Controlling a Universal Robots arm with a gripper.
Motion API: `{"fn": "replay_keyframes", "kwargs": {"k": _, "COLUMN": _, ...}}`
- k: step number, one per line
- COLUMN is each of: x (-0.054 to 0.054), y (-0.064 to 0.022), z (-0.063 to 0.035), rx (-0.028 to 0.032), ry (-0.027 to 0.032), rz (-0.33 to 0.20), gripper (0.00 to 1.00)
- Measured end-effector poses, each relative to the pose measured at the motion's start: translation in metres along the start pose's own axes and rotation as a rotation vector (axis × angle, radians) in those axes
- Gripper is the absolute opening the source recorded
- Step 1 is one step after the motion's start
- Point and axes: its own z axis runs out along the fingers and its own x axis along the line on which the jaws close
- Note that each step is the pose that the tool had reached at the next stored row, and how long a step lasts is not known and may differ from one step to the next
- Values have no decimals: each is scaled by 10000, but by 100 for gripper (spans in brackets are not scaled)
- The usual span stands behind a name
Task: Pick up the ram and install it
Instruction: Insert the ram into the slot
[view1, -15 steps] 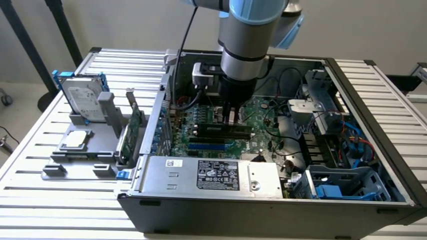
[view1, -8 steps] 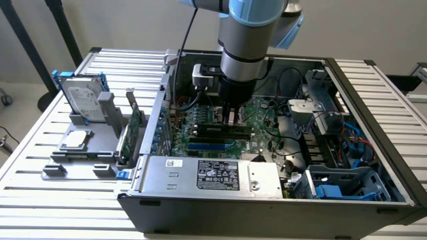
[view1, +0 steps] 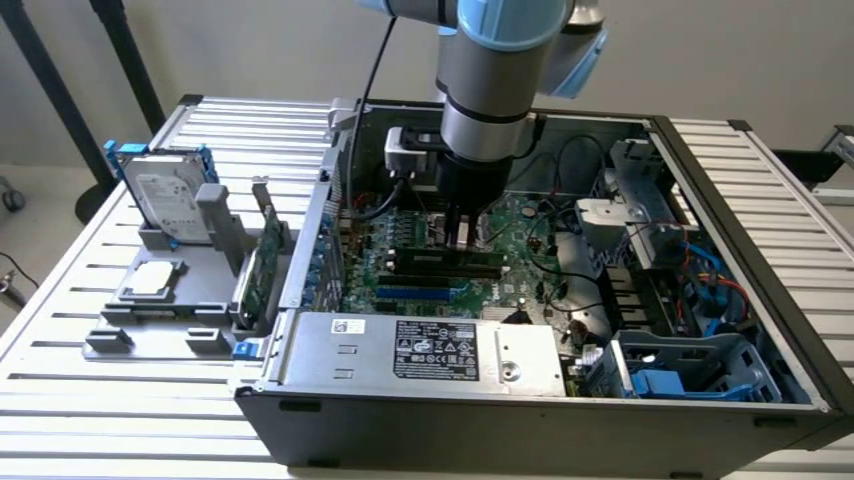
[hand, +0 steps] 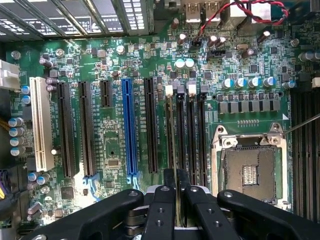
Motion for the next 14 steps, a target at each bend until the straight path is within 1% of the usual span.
{"fn": "replay_keyframes", "kwargs": {"k": 14, "x": 0, "y": 1, "z": 27, "rx": 0, "ry": 1, "rz": -20, "gripper": 14}}
